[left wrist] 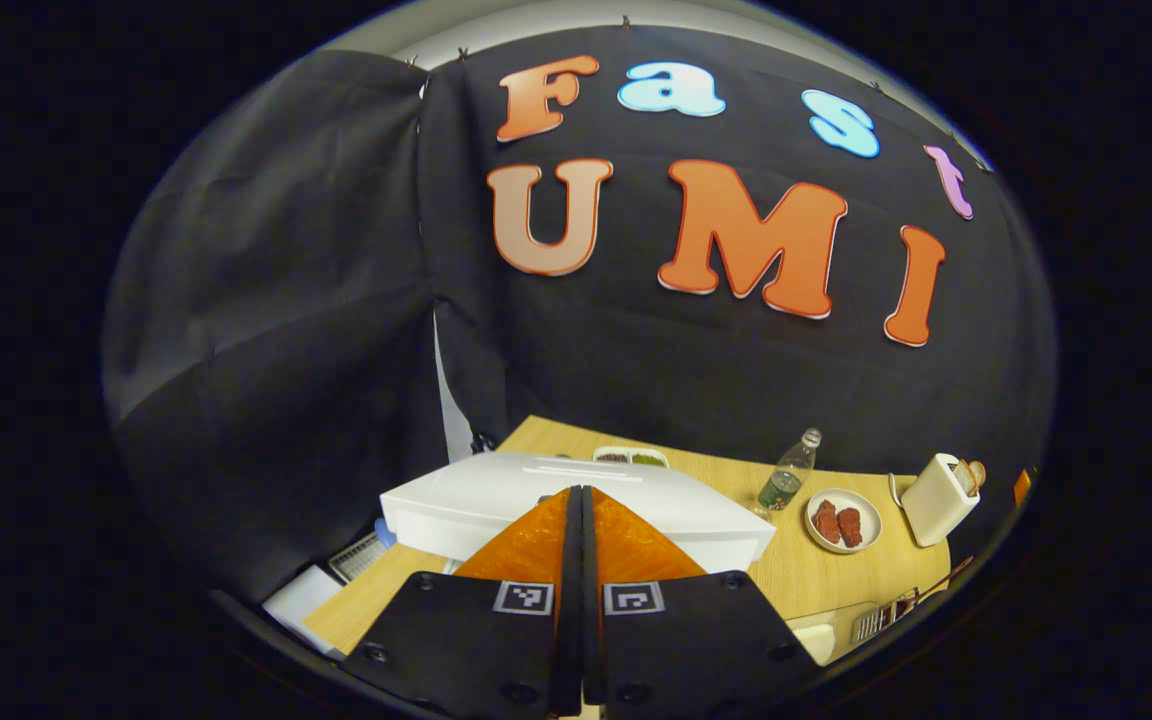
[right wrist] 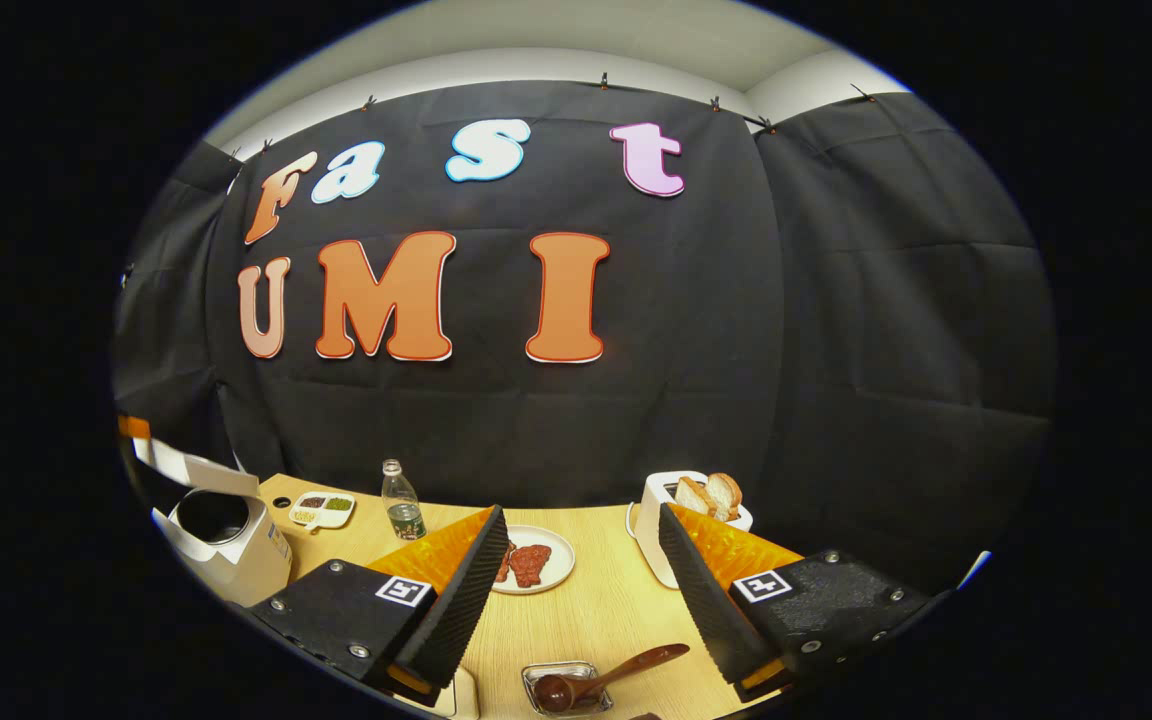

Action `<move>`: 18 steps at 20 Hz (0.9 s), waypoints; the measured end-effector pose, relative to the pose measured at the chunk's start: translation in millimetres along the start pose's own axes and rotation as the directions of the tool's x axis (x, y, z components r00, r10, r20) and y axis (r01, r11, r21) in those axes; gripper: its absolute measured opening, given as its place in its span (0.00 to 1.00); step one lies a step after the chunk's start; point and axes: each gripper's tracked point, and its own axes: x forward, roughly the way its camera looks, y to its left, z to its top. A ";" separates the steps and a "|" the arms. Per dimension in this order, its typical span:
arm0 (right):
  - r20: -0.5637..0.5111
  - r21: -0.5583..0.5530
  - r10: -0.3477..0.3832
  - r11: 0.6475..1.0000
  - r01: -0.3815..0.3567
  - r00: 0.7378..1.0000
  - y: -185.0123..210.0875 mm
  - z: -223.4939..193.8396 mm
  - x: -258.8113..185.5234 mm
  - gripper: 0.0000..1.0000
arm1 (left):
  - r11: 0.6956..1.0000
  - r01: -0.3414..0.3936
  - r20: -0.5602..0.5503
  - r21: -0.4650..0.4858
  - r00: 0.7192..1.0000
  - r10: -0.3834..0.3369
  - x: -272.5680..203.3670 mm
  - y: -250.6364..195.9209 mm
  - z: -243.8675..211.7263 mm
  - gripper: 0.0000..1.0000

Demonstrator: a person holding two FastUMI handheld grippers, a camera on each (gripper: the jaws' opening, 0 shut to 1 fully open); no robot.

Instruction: Close the left gripper, press the button to open the rice cooker; take a wooden spoon from the chopstick holder with the right hand, scoop a spoonful of rice and pour it into the rice cooker, then put the wooden spoon back into the chopstick holder.

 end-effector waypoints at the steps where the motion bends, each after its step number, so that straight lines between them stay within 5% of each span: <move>1: -0.007 -0.002 -0.003 1.000 0.003 1.000 -3.2 -2.8 -1.6 0.94 | 1.000 0.002 0.031 0.001 1.000 -0.002 -7.8 -4.7 10.2 0.05; 7: -0.040 0.013 -0.042 0.999 0.042 0.998 -28.8 -22.5 -3.9 0.94 | 0.998 0.044 0.146 0.043 0.988 -0.050 -40.9 -37.9 31.5 0.11; 9: -0.062 0.022 -0.045 0.999 0.047 0.997 -35.3 -31.9 -3.7 0.94 | 0.997 0.060 0.171 0.050 0.983 -0.068 -52.9 -47.7 32.6 0.44; 10: -0.073 0.029 -0.043 0.999 0.046 0.996 -37.8 -37.8 -3.9 0.94 | 0.996 0.067 0.189 0.060 0.979 -0.077 -59.5 -52.0 35.1 0.72; 12: -0.106 0.037 -0.035 0.999 0.039 0.994 -38.6 -52.1 -4.4 0.94 | 0.994 0.062 0.239 0.093 0.967 -0.083 -69.6 -61.7 38.6 0.90; 18: -0.226 0.095 -0.020 0.995 0.042 0.974 -52.5 -100.1 -5.0 0.94 | 0.983 0.040 0.304 0.179 0.948 -0.094 -94.5 -89.0 30.6 1.00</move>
